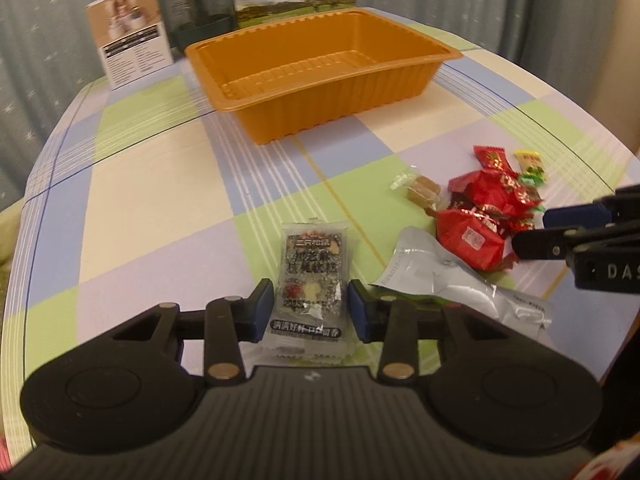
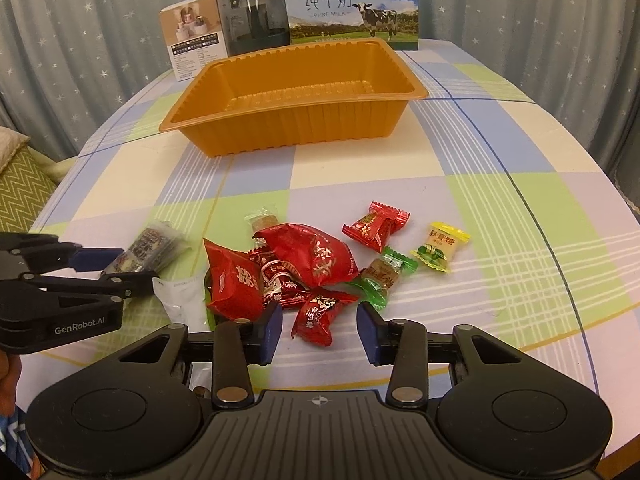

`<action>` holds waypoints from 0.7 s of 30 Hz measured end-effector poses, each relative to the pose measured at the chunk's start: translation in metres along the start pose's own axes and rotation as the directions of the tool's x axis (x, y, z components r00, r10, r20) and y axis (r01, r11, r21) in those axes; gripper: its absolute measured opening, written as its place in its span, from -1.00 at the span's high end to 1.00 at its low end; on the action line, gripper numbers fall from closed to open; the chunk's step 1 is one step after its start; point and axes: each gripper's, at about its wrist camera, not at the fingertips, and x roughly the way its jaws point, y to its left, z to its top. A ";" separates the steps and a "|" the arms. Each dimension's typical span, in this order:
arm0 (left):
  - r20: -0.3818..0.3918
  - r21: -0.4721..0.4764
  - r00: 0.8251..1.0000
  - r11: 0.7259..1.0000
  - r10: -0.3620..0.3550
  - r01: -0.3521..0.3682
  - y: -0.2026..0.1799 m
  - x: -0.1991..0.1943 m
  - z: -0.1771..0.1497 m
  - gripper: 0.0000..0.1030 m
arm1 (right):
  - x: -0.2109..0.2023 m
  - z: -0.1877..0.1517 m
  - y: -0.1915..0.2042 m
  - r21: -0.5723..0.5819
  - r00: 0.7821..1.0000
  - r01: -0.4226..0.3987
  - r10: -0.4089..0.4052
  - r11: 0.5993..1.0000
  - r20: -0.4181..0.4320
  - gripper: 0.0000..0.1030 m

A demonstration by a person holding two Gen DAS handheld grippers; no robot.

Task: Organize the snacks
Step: 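Move the left gripper to the clear nut packet and close on it, then grasp a red candy with the right gripper while the left gripper lifts the nut packet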

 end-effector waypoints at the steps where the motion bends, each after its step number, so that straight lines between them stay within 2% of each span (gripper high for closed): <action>1: 0.000 -0.005 1.000 1.000 0.013 -0.013 -0.002 -0.001 0.000 0.29 | 0.001 0.000 0.000 0.002 1.000 0.000 0.000 1.000 -0.002 0.28; 7: 0.003 -0.028 0.997 0.997 0.071 -0.071 -0.012 -0.003 -0.002 0.31 | 0.008 0.000 0.002 -0.002 1.000 0.006 -0.006 1.000 -0.014 0.46; 13: 0.012 -0.064 0.996 0.994 0.092 -0.091 -0.014 -0.005 -0.005 0.33 | 0.005 -0.003 0.001 -0.010 1.000 0.021 -0.021 1.000 -0.006 0.62; 21: 0.017 -0.103 0.994 0.989 0.104 -0.102 -0.013 -0.014 -0.007 0.33 | -0.010 -0.007 -0.002 -0.021 0.999 0.035 -0.035 0.999 0.004 0.62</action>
